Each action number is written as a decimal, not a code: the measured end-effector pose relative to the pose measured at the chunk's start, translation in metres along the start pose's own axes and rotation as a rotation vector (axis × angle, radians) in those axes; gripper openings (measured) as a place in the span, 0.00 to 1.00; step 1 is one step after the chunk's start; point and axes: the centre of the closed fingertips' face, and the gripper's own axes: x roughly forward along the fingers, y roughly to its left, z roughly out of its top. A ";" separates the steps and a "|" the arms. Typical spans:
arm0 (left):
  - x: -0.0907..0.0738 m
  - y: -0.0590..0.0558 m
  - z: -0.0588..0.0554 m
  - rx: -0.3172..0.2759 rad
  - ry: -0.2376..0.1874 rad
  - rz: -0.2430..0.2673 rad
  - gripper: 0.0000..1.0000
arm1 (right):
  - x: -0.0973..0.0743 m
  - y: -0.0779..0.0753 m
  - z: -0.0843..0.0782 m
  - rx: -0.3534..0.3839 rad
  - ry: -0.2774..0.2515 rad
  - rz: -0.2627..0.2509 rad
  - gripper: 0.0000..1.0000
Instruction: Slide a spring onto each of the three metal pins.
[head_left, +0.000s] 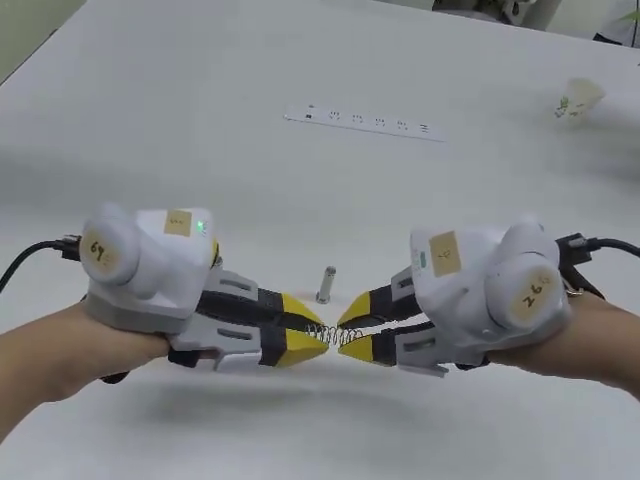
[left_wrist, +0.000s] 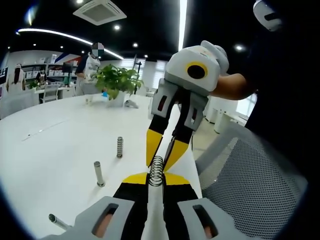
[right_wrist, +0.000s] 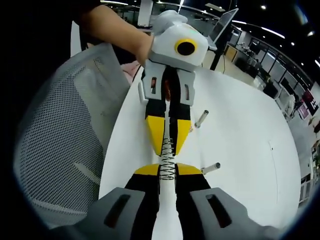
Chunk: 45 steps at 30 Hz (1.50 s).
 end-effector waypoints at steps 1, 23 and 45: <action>0.000 -0.001 0.000 0.000 -0.001 -0.005 0.02 | 0.000 0.000 0.000 0.007 -0.004 0.001 0.09; -0.002 -0.007 -0.007 -0.004 0.027 -0.032 0.02 | -0.010 0.005 -0.003 0.034 -0.034 0.001 0.07; -0.001 -0.009 -0.012 0.018 0.050 -0.039 0.02 | -0.019 0.004 0.036 -0.003 -0.119 0.044 0.07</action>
